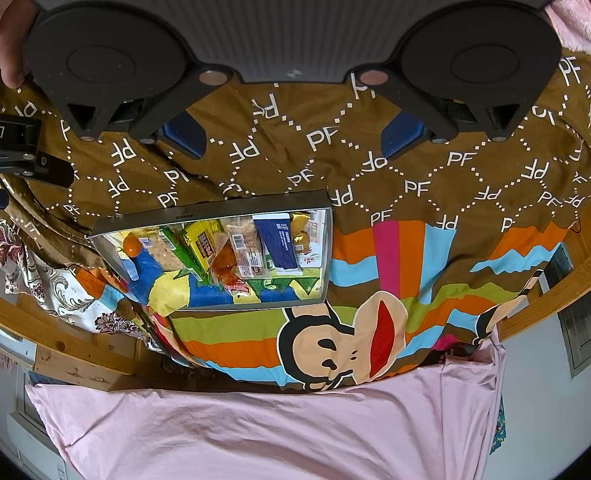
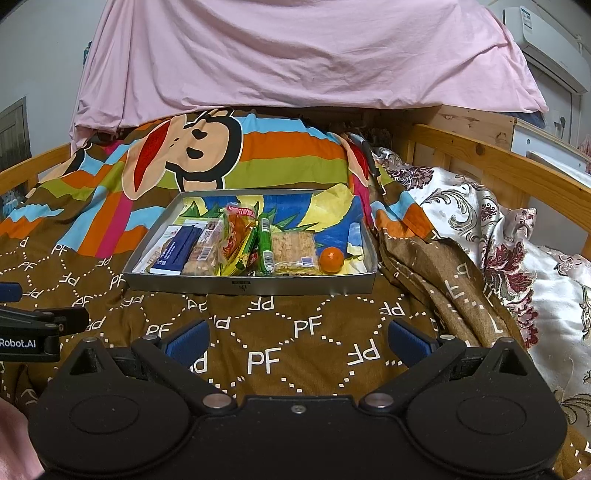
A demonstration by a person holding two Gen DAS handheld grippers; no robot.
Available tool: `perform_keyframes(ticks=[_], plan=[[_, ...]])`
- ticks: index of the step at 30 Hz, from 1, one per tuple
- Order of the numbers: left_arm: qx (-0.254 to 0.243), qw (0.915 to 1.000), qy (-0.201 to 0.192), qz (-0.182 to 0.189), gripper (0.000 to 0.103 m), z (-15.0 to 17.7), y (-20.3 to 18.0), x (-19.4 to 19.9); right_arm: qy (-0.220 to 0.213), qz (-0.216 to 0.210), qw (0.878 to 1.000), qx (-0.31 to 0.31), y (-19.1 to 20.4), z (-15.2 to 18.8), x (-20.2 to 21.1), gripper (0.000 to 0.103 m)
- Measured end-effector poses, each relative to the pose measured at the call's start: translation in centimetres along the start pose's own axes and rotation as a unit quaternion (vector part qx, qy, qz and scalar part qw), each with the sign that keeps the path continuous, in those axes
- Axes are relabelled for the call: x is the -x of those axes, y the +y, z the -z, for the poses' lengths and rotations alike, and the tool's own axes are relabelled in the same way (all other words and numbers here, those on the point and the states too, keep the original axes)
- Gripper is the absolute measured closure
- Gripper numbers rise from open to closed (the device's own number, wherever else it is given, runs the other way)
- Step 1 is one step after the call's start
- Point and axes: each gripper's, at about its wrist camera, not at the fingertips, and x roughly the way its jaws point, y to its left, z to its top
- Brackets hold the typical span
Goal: Organize snacks
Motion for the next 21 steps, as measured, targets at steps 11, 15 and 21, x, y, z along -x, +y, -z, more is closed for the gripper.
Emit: perform_keyframes(ticks=[11,15,21], plan=[[-0.001,0.9999,0.0,0.017,0.0,0.1,0.1,0.2,0.001,0.0,1.0,0.0,0.0,0.0,0.0,0.001],[0.011,0.9992,-0.001,0.039,0.0,0.0,0.5,0.6,0.001,0.0,1.0,0.001,0.0,0.0,0.0,0.001],[0.048,0.9973,0.012,0.054,0.0,0.0,1.5,0.6,0.002,0.0,1.0,0.002,0.0,0.1,0.0,0.001]])
